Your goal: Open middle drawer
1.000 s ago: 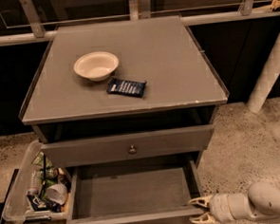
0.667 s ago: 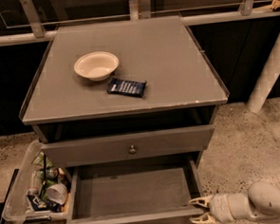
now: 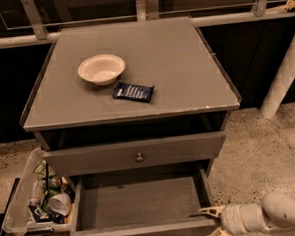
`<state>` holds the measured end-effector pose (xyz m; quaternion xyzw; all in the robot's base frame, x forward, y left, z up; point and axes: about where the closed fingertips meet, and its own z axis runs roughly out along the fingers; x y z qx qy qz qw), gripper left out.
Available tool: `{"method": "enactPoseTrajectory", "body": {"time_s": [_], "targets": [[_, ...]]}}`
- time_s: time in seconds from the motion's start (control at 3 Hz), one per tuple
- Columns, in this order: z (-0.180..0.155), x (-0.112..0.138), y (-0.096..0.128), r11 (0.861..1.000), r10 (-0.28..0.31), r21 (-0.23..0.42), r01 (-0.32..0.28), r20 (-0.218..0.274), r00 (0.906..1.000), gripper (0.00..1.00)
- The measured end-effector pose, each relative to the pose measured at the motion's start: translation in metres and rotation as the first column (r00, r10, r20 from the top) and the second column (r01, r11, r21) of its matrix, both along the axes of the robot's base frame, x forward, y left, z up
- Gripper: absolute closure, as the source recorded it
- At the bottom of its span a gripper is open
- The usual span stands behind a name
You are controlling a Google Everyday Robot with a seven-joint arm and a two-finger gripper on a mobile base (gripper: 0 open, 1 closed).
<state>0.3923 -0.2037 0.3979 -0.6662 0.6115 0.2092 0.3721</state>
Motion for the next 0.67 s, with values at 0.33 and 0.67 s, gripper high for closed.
{"method": "enactPoseTrajectory", "body": {"time_s": [0.33,0.67], "targets": [[0.0000,0.0000,0.0000,1.000,0.000,0.000,0.000,0.000,1.0000,0.00],[0.0000,0.0000,0.0001,1.000,0.000,0.000,0.000,0.000,1.0000,0.00]]}}
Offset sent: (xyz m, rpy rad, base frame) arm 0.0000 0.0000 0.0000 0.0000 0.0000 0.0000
